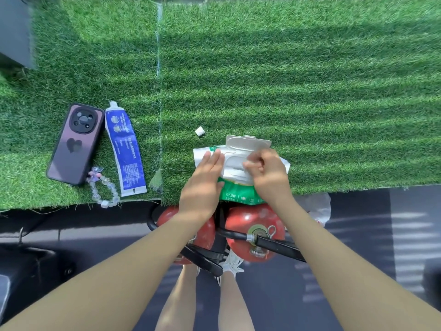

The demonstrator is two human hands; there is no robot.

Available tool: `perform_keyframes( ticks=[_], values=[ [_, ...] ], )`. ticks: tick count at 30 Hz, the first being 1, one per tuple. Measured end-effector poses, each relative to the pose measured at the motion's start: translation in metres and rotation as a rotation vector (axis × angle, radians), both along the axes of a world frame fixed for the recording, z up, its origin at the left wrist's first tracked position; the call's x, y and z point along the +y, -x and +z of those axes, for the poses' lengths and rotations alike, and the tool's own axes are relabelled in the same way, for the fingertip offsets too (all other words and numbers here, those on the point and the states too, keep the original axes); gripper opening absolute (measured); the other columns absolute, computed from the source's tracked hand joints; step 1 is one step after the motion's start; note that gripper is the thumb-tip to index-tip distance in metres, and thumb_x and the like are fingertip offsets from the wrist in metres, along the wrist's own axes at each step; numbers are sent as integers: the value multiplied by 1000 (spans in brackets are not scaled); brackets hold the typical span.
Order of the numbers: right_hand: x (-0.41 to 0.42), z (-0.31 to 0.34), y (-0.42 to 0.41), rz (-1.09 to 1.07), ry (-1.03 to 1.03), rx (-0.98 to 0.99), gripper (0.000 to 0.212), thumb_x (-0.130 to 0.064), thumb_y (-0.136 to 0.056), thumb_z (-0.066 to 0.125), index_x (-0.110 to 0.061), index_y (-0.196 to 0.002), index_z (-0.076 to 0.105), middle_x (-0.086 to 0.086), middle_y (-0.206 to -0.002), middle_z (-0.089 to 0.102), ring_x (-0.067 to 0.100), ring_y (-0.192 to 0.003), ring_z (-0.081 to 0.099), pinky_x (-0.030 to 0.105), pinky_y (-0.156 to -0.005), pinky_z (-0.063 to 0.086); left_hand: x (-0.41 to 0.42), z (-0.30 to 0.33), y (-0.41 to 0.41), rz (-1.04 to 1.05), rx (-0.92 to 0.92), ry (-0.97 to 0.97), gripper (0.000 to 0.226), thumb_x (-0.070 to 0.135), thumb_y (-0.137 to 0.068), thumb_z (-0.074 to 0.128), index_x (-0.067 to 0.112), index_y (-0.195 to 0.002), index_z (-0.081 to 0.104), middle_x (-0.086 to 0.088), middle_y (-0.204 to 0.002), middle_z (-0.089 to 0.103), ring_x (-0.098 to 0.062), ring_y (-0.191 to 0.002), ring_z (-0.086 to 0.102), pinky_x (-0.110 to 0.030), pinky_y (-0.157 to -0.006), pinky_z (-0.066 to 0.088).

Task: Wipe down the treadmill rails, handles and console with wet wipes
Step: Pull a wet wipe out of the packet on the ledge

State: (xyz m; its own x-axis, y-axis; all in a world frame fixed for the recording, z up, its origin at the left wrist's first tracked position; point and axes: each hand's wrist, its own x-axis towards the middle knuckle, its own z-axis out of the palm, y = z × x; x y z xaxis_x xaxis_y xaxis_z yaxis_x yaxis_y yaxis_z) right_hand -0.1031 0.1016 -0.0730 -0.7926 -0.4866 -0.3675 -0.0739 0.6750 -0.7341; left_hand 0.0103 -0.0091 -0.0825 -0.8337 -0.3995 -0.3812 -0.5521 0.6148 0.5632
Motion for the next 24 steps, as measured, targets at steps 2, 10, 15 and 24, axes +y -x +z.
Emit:
perform_keyframes(
  ticks=[2,10,15,24],
  values=[
    [-3,-3,-2,120,-104,54,20,-14,-83,68,-5,-101,62,5,-103,46,18,-97,42,24,-83,31,0,6,2,29,5,4,62,14,-94,53,22,-149,26,11,-156,20,-6,-145,8,-18,-114,6],
    [-18,0,-4,520,-306,558,23,-22,-70,53,-11,-84,67,13,-86,60,32,-84,60,33,-64,47,0,6,20,17,89,28,47,14,-80,67,13,-126,56,0,-132,53,-22,-123,46,-33,-104,34],
    [-21,-1,0,582,-241,434,23,-9,-64,69,-4,-86,67,17,-84,58,36,-86,58,36,-64,44,-5,0,23,14,71,7,47,18,-80,70,14,-125,57,3,-132,53,-21,-123,47,-38,-102,39],
    [-4,1,14,440,-95,-5,26,-5,-84,63,-20,-75,44,-13,-75,34,20,-92,37,30,-74,29,-7,-1,27,-11,-65,-28,52,26,-83,70,23,-133,54,14,-138,47,-22,-131,39,-36,-109,31]
  ],
)
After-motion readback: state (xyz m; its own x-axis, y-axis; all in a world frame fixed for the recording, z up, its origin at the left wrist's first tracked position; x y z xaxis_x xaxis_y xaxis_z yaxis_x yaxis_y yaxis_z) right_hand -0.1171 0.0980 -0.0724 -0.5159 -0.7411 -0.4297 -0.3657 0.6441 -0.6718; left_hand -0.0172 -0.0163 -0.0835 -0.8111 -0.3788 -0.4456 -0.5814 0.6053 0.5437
